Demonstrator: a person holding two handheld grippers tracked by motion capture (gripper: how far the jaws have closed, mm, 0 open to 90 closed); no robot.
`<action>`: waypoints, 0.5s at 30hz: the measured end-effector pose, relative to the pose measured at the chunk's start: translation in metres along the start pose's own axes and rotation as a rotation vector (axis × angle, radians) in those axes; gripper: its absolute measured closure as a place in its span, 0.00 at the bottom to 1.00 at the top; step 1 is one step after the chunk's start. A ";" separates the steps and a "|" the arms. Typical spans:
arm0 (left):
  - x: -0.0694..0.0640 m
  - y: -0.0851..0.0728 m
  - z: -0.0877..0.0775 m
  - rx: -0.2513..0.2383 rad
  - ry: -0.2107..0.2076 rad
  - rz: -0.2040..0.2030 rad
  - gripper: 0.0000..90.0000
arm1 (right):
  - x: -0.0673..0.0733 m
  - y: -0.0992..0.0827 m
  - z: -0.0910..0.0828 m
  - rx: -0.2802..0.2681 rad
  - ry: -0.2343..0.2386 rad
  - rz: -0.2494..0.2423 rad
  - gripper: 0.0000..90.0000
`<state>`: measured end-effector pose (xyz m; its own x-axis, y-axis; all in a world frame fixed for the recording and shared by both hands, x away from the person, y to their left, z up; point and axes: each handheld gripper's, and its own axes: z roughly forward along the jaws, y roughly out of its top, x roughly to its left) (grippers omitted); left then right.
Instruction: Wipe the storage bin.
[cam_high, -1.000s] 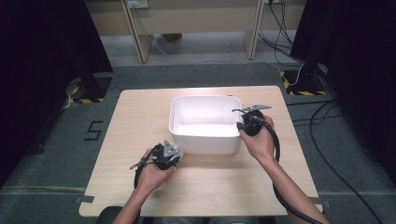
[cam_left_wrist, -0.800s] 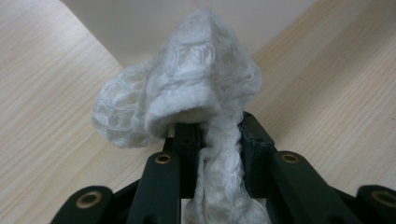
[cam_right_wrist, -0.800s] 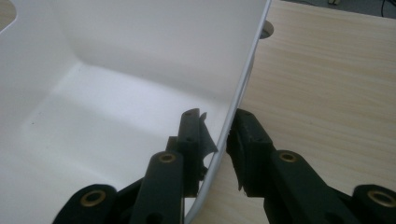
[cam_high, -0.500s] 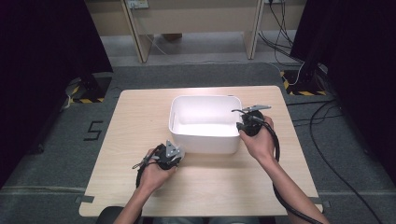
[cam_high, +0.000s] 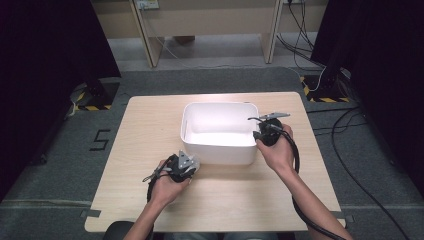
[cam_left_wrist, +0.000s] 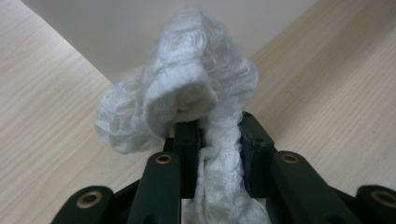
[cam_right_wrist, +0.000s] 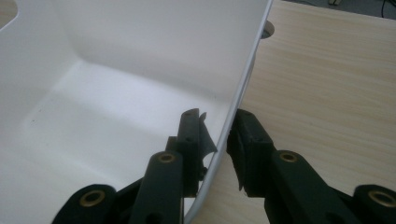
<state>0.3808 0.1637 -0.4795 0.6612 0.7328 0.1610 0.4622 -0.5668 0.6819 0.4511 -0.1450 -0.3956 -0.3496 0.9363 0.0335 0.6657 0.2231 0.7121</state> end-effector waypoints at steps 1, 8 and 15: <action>0.000 0.001 -0.001 -0.003 -0.001 -0.001 0.80 | 0.000 0.000 0.000 -0.001 -0.001 0.000 0.82; -0.001 0.007 -0.007 -0.020 -0.001 0.002 0.80 | 0.000 0.000 0.000 0.000 0.000 0.001 0.82; -0.002 0.013 -0.013 -0.039 -0.002 -0.001 0.80 | 0.000 0.000 0.000 -0.001 -0.001 0.000 0.82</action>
<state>0.3771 0.1599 -0.4618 0.6619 0.7325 0.1591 0.4395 -0.5512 0.7092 0.4511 -0.1451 -0.3956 -0.3489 0.9366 0.0331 0.6654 0.2226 0.7125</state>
